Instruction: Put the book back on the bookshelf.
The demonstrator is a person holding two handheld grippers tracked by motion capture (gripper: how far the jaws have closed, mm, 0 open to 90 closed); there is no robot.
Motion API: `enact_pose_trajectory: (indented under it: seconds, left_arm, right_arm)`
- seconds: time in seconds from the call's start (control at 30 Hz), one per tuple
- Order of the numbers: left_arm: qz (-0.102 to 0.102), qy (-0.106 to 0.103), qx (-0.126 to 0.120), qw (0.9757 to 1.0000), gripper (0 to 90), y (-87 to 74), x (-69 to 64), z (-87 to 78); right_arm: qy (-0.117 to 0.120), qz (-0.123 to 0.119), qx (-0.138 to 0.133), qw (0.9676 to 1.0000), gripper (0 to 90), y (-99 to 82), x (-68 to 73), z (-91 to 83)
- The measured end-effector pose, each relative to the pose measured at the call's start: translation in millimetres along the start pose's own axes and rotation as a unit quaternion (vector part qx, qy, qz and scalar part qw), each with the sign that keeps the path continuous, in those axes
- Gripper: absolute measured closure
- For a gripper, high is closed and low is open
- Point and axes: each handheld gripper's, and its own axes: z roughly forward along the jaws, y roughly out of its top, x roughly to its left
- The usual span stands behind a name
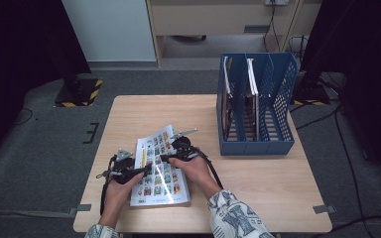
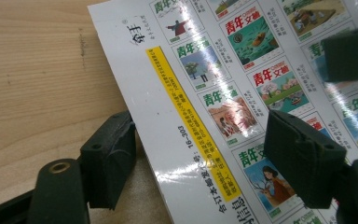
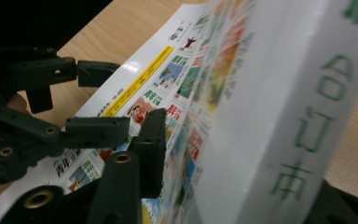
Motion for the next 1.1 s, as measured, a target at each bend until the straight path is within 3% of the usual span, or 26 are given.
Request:
enact_pose_trajectory:
  seconds: [0.03,0.13,0.23,0.27,0.3,0.4,0.53,0.6,0.77,1.1]
  left_arm:
    - [-0.003,-0.005,-0.002,1.0,19.5,1.2,0.9,-0.7]
    - [-0.012,-0.016,-0.013,0.9997,19.3,2.3,3.2,-3.0]
    - [-0.006,-0.035,-0.032,0.9989,17.7,2.9,8.0,-8.2]
    - [0.006,-0.039,-0.046,0.9982,17.6,4.0,11.1,-8.2]
    - [-0.008,-0.044,-0.038,0.9983,17.7,3.0,10.2,-10.5]
    - [-0.002,-0.049,-0.029,0.9984,19.0,1.4,12.3,-12.6]
    - [0.005,-0.068,-0.009,0.9976,18.4,-1.6,10.6,-13.0]
    - [0.023,-0.073,0.005,0.9971,19.1,-3.3,8.3,-12.5]
    - [0.021,-0.106,0.016,0.9941,21.2,-4.1,6.8,-7.5]
    - [0.018,-0.14,0.006,0.99,28.4,-2.8,6.0,-4.7]
  right_arm:
    - [0.0,-0.005,-0.012,0.9999,68.2,2.1,1.2,-2.4]
    - [-0.005,-0.022,-0.018,0.9996,69.4,4.7,5.6,-5.7]
    - [-0.011,-0.054,-0.035,0.9979,70.0,7.9,10.6,-12.7]
    - [-0.011,-0.061,-0.04,0.9973,70.2,8.5,12.0,-15.7]
    - [-0.013,-0.069,-0.047,0.9964,70.3,8.7,13.1,-18.3]
    - [-0.02,-0.095,-0.067,0.993,70.5,8.7,15.2,-25.3]
    - [-0.024,-0.106,-0.089,0.9901,70.8,7.4,15.2,-31.4]
    - [-0.023,-0.111,-0.099,0.9887,70.8,7.6,14.7,-33.5]
    - [-0.019,-0.121,-0.113,0.986,71.1,8.6,14.8,-36.7]
    - [-0.01,-0.136,-0.151,0.979,72.1,13.7,17.5,-47.1]
